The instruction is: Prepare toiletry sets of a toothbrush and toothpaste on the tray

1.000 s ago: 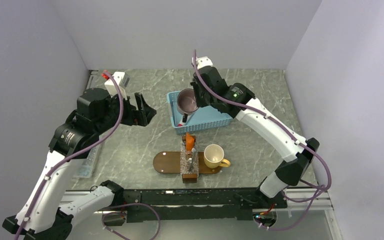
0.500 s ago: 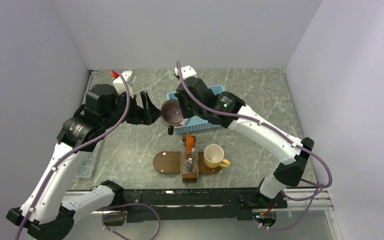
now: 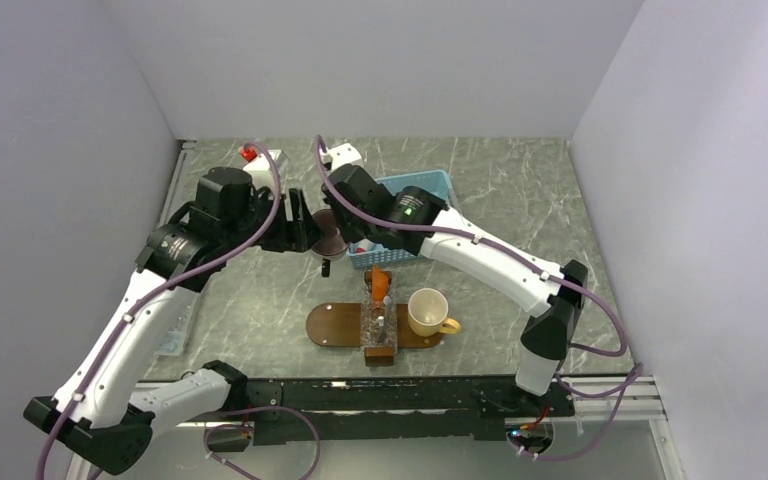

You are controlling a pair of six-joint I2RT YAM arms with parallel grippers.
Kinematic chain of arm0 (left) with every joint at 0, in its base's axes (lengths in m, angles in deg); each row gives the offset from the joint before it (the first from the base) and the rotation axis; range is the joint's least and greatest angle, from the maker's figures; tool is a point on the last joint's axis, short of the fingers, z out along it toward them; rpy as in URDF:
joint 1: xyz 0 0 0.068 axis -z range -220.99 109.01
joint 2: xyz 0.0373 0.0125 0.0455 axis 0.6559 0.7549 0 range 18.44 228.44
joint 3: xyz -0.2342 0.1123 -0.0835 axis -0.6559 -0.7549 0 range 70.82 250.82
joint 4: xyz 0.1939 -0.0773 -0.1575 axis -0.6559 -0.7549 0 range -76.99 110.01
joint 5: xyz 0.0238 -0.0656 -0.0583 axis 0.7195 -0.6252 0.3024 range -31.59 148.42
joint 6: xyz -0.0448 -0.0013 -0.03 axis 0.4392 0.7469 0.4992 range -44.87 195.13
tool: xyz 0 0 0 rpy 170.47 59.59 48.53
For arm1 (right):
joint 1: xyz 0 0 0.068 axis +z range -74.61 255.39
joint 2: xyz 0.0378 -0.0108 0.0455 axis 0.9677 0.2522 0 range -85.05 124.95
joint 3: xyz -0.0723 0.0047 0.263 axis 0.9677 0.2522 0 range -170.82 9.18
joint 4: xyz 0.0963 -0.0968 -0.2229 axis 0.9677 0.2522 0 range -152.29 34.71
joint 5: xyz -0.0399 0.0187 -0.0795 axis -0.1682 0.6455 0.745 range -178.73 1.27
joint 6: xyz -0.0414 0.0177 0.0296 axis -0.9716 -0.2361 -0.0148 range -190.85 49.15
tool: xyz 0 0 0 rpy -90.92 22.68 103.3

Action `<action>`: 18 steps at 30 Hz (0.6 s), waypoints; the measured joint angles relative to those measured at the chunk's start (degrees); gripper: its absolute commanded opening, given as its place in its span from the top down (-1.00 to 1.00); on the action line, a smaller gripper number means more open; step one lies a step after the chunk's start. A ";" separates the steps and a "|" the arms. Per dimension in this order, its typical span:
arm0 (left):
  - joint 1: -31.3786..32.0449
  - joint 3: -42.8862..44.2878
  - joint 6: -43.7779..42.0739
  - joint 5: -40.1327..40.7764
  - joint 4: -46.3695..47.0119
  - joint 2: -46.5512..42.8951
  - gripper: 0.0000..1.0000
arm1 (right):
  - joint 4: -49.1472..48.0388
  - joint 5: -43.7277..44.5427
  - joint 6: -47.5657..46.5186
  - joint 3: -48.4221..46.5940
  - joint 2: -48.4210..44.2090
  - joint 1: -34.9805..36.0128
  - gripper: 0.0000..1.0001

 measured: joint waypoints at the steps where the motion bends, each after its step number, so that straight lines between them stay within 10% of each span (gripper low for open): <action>1: 0.00 -0.42 -0.17 0.17 -0.13 0.22 -0.27 | 0.00 0.02 0.02 0.02 0.37 0.11 1.00; 18: 0.02 -5.99 -1.66 3.43 -0.42 1.38 0.17 | -1.70 -0.13 1.18 1.36 1.09 0.50 1.00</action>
